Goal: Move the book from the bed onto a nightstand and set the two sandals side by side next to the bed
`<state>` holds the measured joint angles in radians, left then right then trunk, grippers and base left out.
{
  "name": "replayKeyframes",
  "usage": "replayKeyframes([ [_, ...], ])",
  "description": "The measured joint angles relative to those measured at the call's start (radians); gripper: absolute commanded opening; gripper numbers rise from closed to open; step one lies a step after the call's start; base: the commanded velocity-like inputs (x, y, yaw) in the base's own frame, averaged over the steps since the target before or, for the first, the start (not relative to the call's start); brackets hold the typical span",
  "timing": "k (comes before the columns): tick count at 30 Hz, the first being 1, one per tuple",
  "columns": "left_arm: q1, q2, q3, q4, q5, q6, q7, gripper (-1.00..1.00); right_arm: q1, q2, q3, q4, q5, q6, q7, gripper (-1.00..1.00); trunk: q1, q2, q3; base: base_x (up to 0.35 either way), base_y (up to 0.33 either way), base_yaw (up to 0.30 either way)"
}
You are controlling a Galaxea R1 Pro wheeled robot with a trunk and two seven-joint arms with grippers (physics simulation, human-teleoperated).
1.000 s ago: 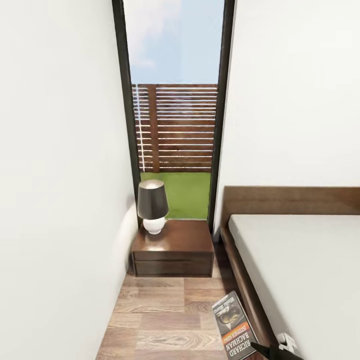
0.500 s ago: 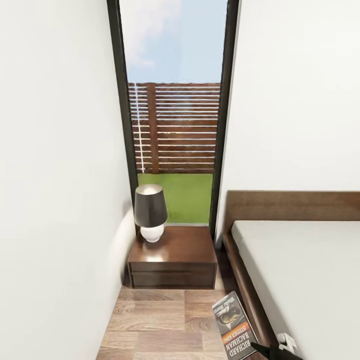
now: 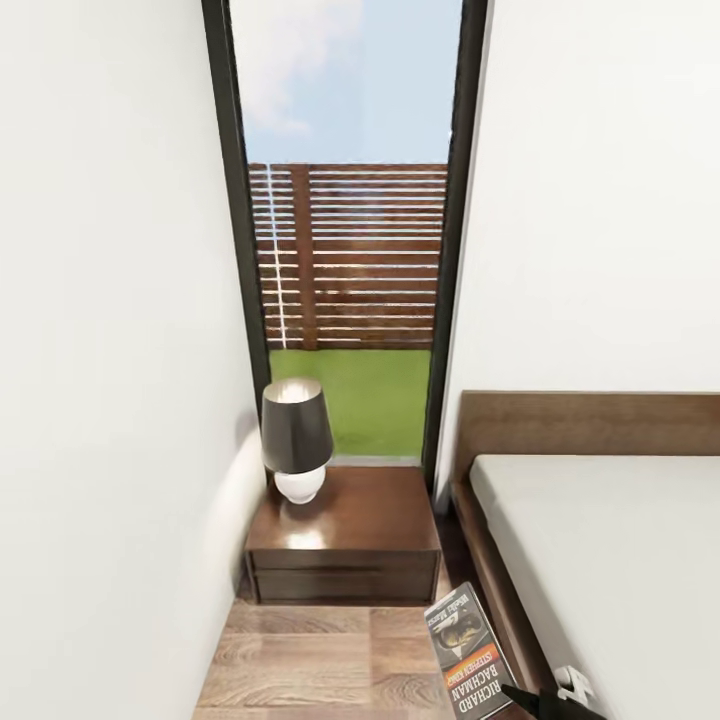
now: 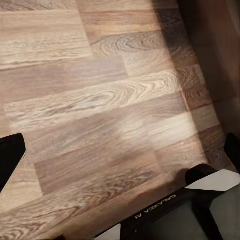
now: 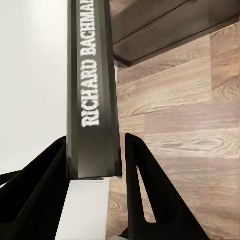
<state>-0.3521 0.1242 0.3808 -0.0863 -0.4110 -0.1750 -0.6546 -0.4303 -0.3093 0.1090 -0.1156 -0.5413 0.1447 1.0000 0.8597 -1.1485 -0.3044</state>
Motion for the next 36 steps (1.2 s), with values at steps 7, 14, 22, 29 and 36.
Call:
replayKeyframes([
  [7,0.0,0.0,0.0,0.0,0.0,0.0,0.0,1.0,0.0,0.0,0.0,0.0,0.0,0.0,0.0,-1.0,0.0,0.0,0.0,0.321,0.0,0.0],
  [14,0.0,0.0,0.0,0.0,0.0,0.0,0.0,1.0,0.0,0.0,0.0,0.0,0.0,0.0,0.0,-1.0,0.0,0.0,0.0,0.321,0.0,0.0],
  [22,0.0,0.0,0.0,0.0,0.0,0.0,0.0,1.0,0.0,0.0,0.0,0.0,0.0,0.0,0.0,-1.0,0.0,0.0,0.0,0.321,0.0,0.0],
  [29,0.0,0.0,0.0,0.0,0.0,0.0,0.0,1.0,0.0,0.0,0.0,0.0,0.0,0.0,0.0,-1.0,0.0,0.0,0.0,0.321,0.0,0.0],
  [36,0.0,0.0,0.0,0.0,0.0,0.0,0.0,1.0,0.0,0.0,0.0,0.0,0.0,0.0,0.0,-1.0,0.0,0.0,0.0,0.321,0.0,0.0],
])
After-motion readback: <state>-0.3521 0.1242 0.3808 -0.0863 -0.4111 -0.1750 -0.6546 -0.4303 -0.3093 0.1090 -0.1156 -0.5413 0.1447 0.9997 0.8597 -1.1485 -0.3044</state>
